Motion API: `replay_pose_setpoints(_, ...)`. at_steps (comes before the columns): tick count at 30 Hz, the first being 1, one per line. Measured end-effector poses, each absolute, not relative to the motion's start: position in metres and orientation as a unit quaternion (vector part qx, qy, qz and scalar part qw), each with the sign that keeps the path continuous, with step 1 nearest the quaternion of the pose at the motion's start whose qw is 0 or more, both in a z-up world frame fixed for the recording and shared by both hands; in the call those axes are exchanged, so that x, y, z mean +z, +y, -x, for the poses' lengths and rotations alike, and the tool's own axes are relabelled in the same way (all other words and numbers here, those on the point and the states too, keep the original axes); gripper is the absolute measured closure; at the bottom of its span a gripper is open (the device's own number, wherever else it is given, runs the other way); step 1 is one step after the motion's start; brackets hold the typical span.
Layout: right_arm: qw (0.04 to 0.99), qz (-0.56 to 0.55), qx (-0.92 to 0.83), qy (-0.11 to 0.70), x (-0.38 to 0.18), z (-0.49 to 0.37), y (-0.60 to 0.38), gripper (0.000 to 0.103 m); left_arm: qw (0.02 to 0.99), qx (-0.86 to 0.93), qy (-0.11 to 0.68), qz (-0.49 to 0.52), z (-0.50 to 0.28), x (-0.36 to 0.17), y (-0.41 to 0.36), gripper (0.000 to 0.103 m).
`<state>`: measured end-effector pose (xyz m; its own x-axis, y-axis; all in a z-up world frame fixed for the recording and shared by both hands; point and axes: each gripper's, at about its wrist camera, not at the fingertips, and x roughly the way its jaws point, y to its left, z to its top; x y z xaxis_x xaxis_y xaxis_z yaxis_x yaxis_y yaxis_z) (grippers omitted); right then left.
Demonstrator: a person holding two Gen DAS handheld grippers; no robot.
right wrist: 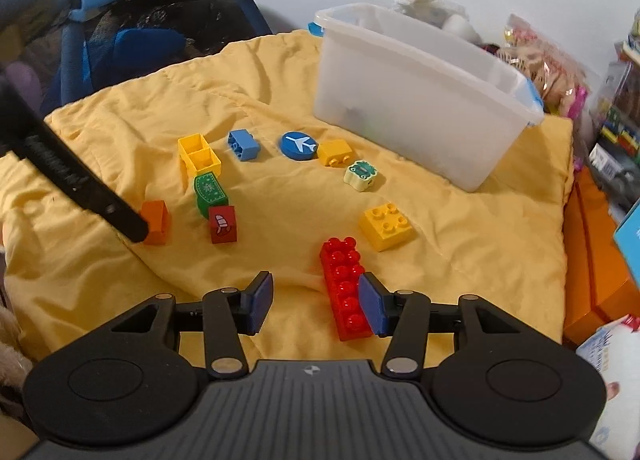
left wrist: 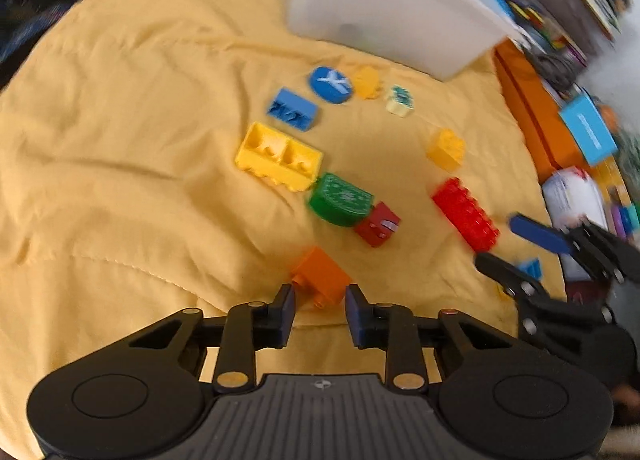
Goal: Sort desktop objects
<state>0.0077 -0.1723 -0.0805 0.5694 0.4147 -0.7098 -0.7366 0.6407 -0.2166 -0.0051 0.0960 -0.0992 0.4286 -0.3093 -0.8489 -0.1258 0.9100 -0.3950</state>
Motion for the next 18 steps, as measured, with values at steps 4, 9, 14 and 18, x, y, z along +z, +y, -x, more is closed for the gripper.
replay_pose_setpoints(4,0.850,0.257,0.339,0.312,-0.078,-0.006,-0.180,0.052,0.825,-0.045,0.522,0.210,0.000,-0.099,0.093,0.072)
replay_pose_setpoints(9,0.855,0.238,0.332,0.319,-0.078,-0.012,-0.192,0.052,0.844,-0.053,0.521,0.112,-0.013,-0.091,0.068,0.075)
replay_pose_setpoints(14,0.857,0.226,0.333,0.322,-0.079,-0.016,-0.197,0.051,0.856,-0.071,0.512,0.020,-0.022,-0.088,0.047,0.081)
replay_pose_setpoints(18,0.859,0.208,0.338,0.323,-0.079,-0.020,-0.198,0.052,0.856,-0.068,0.512,0.009,-0.026,-0.090,0.047,0.083)
